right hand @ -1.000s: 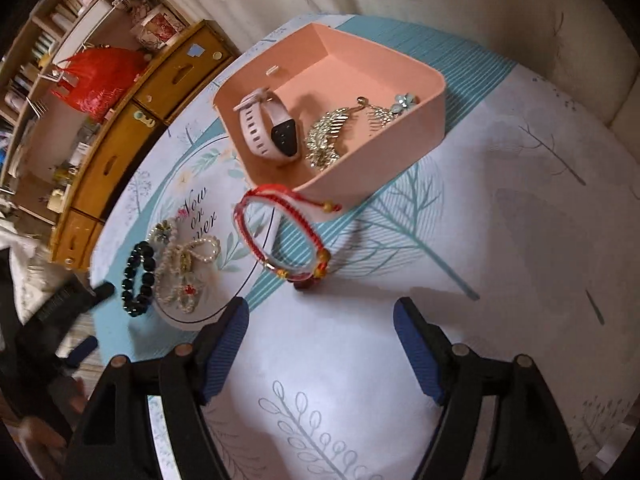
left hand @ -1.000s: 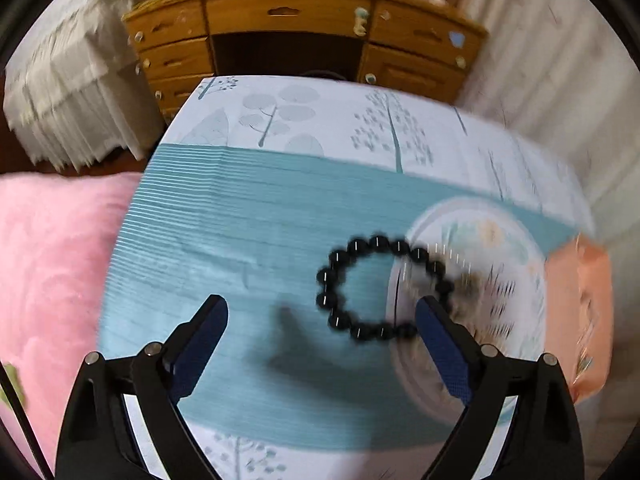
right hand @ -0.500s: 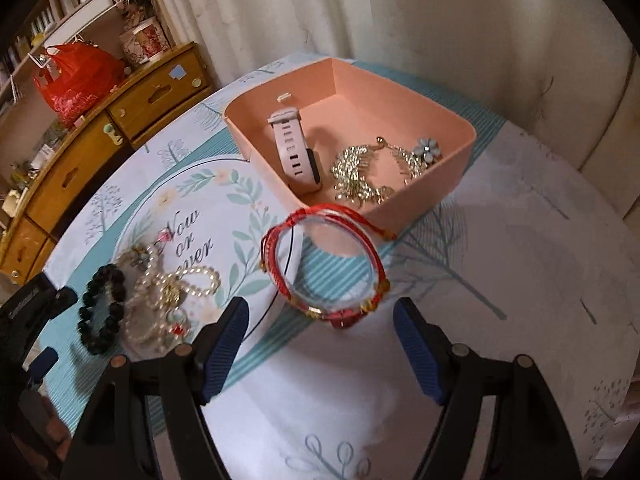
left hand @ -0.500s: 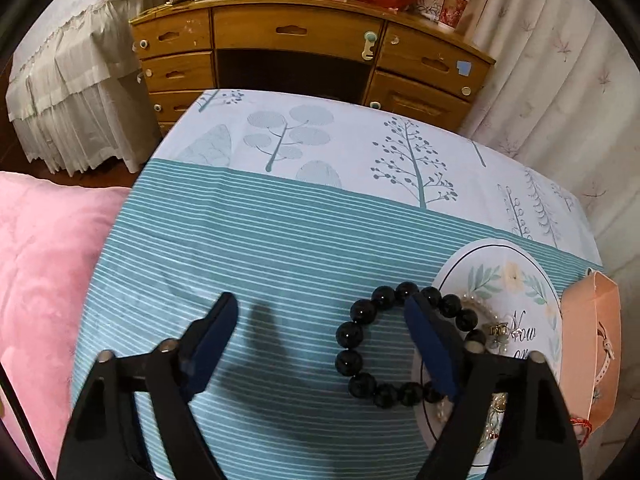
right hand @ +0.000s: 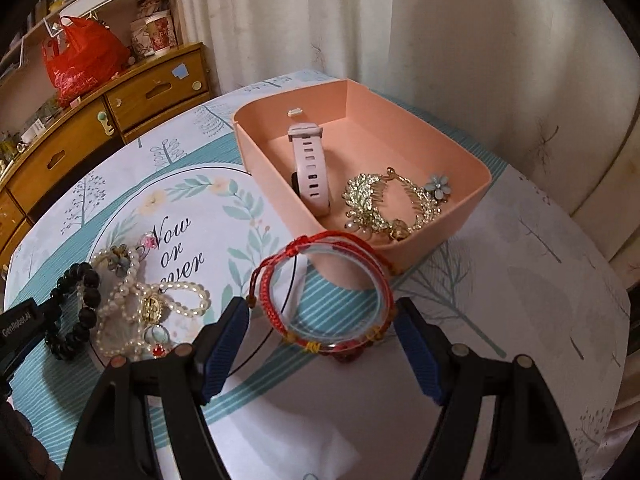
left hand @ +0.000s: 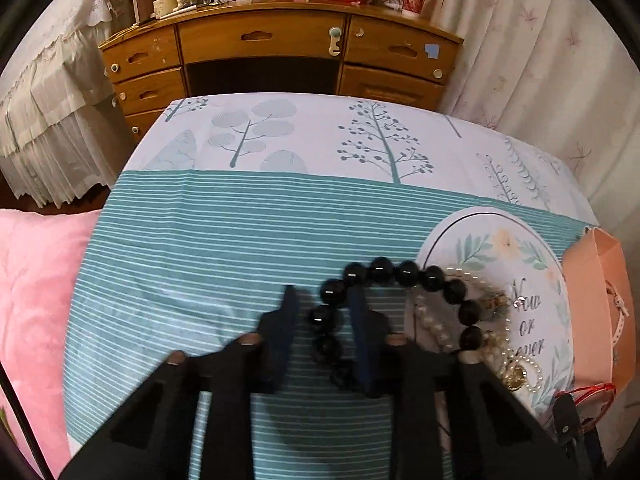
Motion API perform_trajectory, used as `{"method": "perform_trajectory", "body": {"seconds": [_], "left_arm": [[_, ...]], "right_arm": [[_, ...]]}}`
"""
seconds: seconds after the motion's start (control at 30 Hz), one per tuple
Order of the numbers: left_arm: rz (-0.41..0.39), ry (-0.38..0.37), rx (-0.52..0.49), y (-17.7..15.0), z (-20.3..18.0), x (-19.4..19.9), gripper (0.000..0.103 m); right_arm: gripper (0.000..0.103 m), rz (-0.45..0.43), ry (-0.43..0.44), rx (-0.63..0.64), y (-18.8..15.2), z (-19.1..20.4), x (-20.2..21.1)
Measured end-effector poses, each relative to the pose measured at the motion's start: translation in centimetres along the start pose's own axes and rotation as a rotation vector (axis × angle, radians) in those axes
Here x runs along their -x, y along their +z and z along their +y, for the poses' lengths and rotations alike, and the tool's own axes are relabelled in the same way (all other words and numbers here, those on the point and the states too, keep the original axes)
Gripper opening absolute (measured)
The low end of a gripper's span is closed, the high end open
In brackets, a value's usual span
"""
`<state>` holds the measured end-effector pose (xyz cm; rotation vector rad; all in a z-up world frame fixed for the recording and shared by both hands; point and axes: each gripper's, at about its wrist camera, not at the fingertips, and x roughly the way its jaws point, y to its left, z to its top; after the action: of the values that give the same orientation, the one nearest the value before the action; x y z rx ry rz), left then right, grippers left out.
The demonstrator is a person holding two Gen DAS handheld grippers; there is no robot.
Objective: Organize jewelry
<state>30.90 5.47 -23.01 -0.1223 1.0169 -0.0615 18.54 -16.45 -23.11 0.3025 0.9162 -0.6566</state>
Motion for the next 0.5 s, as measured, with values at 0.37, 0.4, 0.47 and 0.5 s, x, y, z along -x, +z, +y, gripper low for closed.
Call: {"method": "perform_trajectory", "body": {"seconds": [0.37,0.4,0.47,0.5], "left_arm": [[-0.080,-0.007,0.036,-0.1,0.3,1.9,0.013],[-0.094,-0.014,0.039,-0.1,0.3,2.2,0.013],[-0.129,-0.029,0.043,0.0,0.3,3.0,0.013],[-0.148,-0.030,0.046,0.0,0.2,3.5,0.013]], "right_arm": [[0.063,-0.012,0.062,0.003,0.2,-0.7,0.2],[0.063,-0.013,0.066,0.003,0.2,-0.8,0.2],[0.063,-0.014,0.080,0.003,0.2,-1.0,0.3],[0.063,-0.008,0.096,0.000,0.2,-1.1,0.4]]}}
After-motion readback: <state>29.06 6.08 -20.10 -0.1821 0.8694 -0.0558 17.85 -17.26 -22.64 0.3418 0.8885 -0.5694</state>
